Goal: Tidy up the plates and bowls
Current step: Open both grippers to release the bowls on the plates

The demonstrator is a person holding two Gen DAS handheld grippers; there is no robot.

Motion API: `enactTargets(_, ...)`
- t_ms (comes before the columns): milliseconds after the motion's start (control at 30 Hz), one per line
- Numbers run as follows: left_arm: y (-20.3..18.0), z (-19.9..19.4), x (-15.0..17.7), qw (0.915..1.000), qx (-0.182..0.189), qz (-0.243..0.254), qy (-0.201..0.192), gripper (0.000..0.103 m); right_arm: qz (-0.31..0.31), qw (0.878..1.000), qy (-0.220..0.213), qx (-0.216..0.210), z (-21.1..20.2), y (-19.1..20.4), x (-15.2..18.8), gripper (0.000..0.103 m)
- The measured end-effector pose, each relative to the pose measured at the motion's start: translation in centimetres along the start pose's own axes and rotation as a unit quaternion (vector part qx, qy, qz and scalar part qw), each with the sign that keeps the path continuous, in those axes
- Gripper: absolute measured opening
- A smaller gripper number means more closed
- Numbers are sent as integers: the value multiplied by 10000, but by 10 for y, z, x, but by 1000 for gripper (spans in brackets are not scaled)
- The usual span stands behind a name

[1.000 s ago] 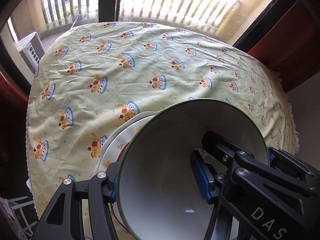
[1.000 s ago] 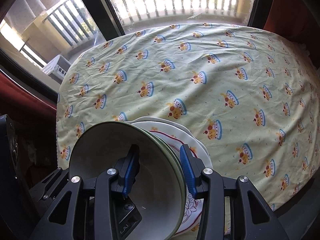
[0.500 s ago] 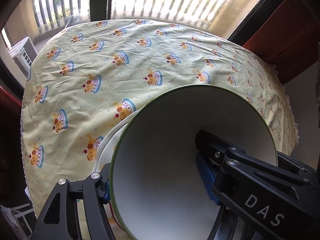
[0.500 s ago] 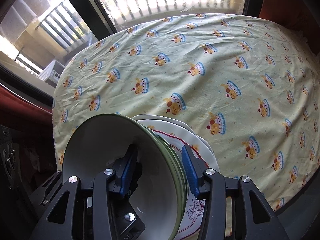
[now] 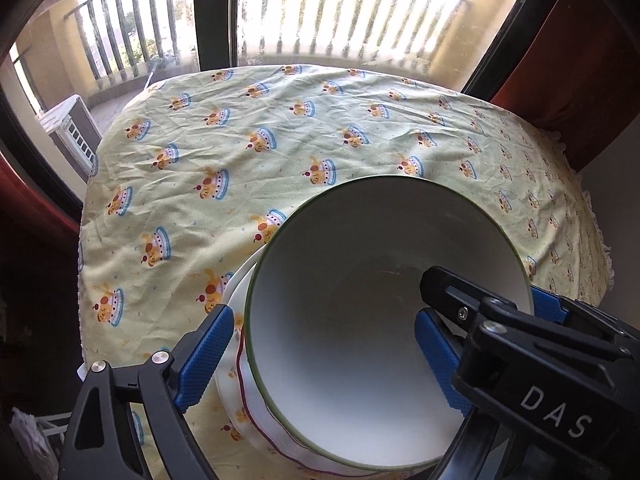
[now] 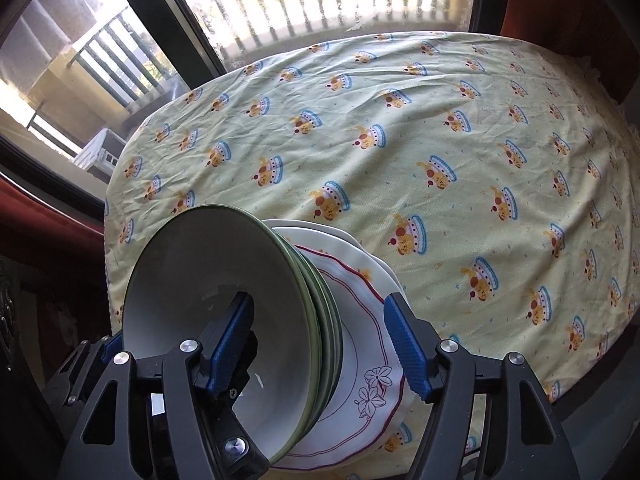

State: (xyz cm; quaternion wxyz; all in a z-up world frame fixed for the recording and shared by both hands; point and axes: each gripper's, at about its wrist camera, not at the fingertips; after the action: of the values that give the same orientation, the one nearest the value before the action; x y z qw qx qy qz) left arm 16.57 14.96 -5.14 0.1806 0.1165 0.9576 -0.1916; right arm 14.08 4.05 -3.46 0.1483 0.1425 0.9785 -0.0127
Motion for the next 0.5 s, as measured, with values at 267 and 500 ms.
enactTargets(267, -31, -35, 17, 9912, -921, -46, -945, 96, -530, 9952, -800, -179, -39, -22, 7, 72)
enactTargets(500, -68, -56, 49, 9802, -1100, -24, -1646, 96, -634, 9882, -1370, -272, -65, -62, 25, 76)
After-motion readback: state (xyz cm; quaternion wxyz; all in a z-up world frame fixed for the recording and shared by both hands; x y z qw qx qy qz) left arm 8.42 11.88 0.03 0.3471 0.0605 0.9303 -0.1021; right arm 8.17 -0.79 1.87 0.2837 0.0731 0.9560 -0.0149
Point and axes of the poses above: each gripper's, at about its wrist camera, not at the fingertips, and z roughly the way its jaws point, y to its left, x to its underside, and after that the axes turned 9 degrees about x, right-handed
